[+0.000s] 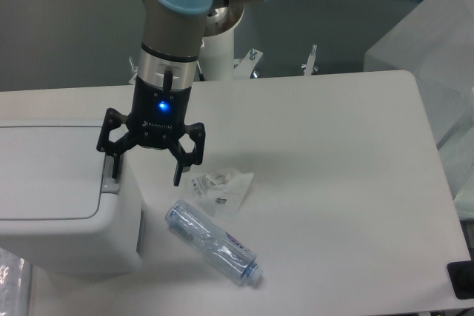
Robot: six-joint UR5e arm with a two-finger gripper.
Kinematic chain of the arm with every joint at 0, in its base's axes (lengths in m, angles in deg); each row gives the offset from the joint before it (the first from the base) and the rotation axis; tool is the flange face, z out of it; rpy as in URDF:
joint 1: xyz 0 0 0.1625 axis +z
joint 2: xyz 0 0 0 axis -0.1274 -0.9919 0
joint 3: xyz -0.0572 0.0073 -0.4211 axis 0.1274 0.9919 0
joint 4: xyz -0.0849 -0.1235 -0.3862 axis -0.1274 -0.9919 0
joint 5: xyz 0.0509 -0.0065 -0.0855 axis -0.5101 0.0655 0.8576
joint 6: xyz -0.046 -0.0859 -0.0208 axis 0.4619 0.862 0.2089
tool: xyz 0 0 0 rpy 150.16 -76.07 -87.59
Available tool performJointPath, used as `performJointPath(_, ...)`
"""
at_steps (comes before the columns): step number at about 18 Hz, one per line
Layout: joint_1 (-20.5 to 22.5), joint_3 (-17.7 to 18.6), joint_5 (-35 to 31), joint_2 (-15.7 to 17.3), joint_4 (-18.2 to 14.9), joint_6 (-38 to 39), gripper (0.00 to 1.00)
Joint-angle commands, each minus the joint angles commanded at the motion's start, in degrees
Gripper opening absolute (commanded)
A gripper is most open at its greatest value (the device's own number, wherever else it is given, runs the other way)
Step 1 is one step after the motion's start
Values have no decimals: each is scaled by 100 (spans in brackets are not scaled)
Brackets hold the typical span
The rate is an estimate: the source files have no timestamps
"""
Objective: Open the trash can
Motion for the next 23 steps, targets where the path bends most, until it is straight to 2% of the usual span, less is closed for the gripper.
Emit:
performJointPath(13,0,-44,0,-18,70,0,100)
performJointPath(18,61,-307,-18,0,202,-210,100)
performJointPath(23,413,-571,-61,26,167,-632,100)
